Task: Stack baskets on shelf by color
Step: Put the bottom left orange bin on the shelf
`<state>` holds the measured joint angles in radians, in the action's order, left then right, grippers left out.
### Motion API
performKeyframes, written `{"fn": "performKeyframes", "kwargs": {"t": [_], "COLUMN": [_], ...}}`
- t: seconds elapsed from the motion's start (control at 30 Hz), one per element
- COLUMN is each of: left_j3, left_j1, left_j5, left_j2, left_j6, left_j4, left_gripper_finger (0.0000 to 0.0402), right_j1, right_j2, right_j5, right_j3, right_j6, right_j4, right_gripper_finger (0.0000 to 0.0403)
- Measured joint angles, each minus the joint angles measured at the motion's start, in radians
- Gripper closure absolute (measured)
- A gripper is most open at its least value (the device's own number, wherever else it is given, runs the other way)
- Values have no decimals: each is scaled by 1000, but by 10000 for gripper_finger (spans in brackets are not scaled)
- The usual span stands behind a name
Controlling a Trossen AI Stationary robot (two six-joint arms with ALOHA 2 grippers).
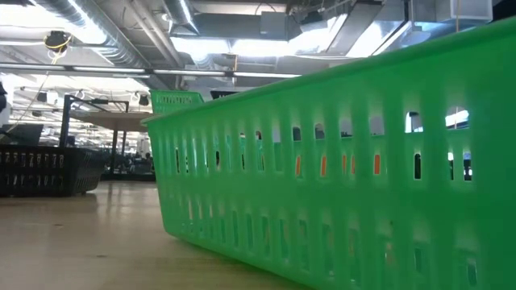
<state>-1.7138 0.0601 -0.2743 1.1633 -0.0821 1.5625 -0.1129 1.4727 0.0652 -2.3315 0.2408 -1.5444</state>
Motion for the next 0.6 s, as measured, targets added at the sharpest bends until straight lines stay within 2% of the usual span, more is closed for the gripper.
{"fn": "performKeyframes", "kwargs": {"t": [0.2,0.27,0.47,0.6], "left_j3": [150,220,409,543], "left_j1": [-213,-279,-445,-564], "left_j5": [-1,-1,-10,-9], "left_j2": [0,0,1,2], "left_j6": [-240,-310,-523,-677], "left_j4": [-44,-107,-279,-458], "left_gripper_finger": [335,335,335,335], "right_j1": [21,26,26,26], "right_j2": [0,0,0,0], "right_j5": [12,66,315,350], "right_j3": [0,0,0,0], "right_j6": [2,3,36,58], "right_j4": [3,-19,-22,-23], "right_gripper_finger": [402,402,402,402]}}
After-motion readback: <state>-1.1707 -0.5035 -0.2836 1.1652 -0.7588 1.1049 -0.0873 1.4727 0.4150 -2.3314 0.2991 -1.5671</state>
